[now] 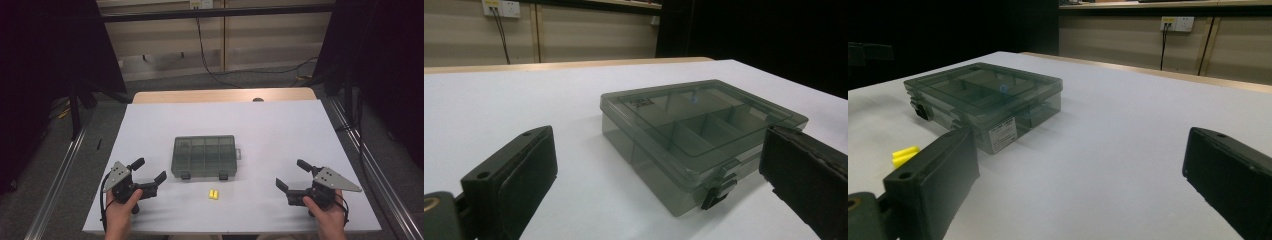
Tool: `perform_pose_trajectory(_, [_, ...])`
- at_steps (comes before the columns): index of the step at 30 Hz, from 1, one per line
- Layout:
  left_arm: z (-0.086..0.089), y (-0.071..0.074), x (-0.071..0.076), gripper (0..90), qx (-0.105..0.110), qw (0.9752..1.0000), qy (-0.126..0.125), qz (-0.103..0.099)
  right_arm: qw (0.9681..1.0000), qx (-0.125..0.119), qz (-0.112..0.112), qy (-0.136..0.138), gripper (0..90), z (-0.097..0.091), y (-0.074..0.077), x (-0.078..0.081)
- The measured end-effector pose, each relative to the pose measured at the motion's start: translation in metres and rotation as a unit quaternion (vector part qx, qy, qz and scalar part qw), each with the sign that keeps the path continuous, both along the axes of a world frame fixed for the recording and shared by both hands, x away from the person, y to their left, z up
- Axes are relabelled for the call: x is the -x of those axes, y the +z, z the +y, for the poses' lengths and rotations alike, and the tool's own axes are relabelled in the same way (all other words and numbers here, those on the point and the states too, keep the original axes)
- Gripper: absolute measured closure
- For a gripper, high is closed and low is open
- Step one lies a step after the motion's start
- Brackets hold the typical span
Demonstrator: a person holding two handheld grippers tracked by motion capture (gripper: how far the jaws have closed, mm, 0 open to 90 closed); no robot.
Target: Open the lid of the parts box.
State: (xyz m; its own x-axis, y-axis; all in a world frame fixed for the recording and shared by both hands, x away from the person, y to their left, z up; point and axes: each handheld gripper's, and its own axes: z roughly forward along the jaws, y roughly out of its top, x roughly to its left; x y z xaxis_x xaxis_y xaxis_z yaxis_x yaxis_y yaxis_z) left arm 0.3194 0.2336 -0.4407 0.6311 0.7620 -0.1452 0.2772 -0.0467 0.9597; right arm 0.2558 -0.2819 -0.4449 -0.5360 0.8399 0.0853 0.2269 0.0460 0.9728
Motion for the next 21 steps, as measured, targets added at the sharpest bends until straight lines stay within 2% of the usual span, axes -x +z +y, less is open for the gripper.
perform_pose_trajectory(9, [-0.005,-0.001,-0.001,1.9,-0.008,0.9999,-0.007,-0.002,1.0,0.002,0.004,0.0,1.5,0.001,0.0,-0.001])
perform_pose_trajectory(12, [-0.007,-0.002,-0.003,1.0,-0.004,1.0,-0.005,0.0,0.9999,0.007,0.012,-0.001,1.5,0.005,-0.002,-0.003])
perform_pose_trajectory(16, [-0.01,-0.001,-0.004,1.0,-0.018,0.9998,-0.009,-0.003,0.9998,0.011,0.014,0.004,0.8,0.008,-0.002,-0.006])
perform_pose_trajectory(19, [-0.012,-0.001,-0.004,1.8,-0.019,0.9998,-0.001,0.003,0.9997,0.007,0.022,0.007,1.3,0.013,-0.003,-0.009])
perform_pose_trajectory(21, [-0.011,-0.001,-0.004,1.7,-0.011,0.9999,-0.006,0.009,0.9996,0.012,0.024,0.007,1.5,0.015,-0.003,-0.012])
